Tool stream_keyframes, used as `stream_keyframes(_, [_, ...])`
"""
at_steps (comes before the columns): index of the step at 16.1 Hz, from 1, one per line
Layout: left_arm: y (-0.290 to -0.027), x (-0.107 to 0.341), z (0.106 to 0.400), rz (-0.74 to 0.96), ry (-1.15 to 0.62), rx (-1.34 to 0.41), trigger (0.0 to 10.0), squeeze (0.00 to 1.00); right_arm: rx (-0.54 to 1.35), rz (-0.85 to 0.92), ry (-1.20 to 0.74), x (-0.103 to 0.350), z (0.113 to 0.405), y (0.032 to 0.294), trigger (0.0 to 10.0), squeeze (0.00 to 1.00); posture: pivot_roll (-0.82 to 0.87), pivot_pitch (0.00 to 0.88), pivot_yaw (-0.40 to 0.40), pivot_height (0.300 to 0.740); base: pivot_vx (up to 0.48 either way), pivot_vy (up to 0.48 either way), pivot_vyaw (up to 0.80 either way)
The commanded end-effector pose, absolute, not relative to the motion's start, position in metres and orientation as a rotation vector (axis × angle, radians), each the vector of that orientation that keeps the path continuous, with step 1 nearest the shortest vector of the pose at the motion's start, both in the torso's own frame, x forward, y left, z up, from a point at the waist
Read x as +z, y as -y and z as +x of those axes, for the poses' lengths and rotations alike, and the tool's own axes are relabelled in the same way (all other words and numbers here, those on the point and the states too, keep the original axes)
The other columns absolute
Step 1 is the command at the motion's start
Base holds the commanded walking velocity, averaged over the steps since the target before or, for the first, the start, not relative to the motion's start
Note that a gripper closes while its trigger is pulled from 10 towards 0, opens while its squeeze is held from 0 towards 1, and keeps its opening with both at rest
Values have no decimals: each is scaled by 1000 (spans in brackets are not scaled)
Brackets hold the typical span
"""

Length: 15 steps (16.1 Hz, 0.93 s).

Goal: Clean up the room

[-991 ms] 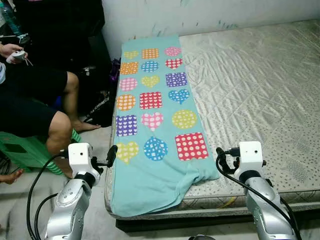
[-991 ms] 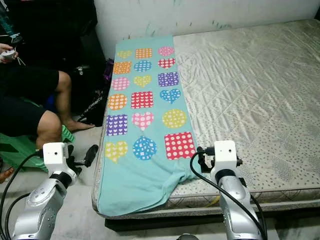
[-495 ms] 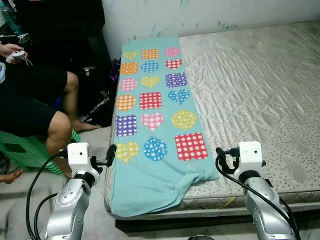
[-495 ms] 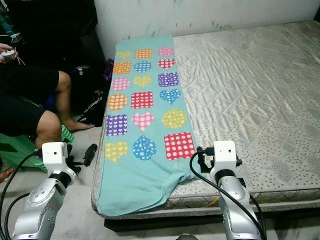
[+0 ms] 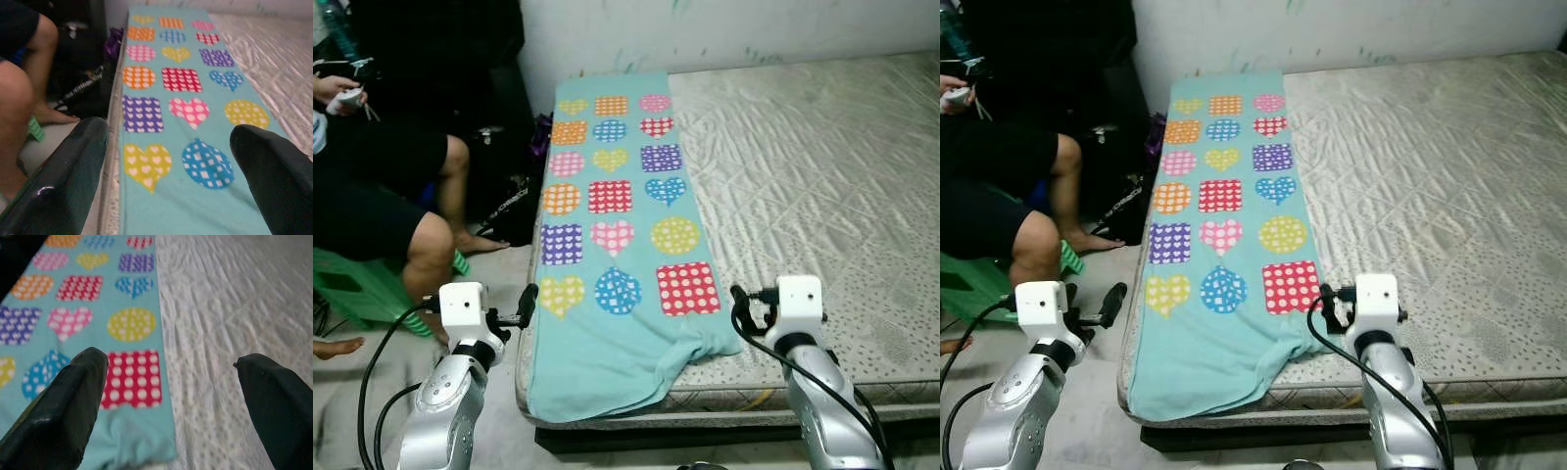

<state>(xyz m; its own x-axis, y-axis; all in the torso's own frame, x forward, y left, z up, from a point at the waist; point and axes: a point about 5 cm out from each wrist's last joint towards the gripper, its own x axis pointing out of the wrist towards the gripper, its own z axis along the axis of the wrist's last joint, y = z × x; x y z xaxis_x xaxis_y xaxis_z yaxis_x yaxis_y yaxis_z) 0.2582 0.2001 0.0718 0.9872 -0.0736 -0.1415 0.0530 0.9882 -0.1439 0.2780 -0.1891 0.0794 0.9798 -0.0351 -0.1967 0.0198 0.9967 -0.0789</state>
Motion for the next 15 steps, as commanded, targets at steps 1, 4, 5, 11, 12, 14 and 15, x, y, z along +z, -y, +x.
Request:
stream_keyframes(1, [-209,80,255,-123,-96,-35,10000,0,-32,-76,-177,84,281,187,10000,0,-207,86,58,740,0,0,0])
stream_keyframes(4, [-204,86,254,-130,-60,-72,10000,0,-31,-18,-139,87,279,188,10000,0,-203,92,69,740,0,0,0])
stream_keyframes(5, [-203,87,255,-131,-52,-90,10000,0,1,13,-111,90,278,183,10000,0,-202,92,70,740,0,0,0])
stream_keyframes(11, [-188,86,249,-214,-91,-235,10000,0,23,21,-109,88,274,182,10000,0,-201,108,75,740,0,0,0])
stream_keyframes(12, [-187,86,249,-213,-93,-246,10000,0,25,22,-106,88,274,183,10000,0,-199,111,76,740,0,0,0])
stream_keyframes(14, [-183,81,246,-196,-131,-262,10000,0,37,31,-110,88,272,183,10000,0,-199,116,75,740,0,0,0])
stream_keyframes(15, [-187,78,245,-181,-141,-227,10000,0,41,17,-110,88,272,183,10000,0,-199,115,75,740,0,0,0])
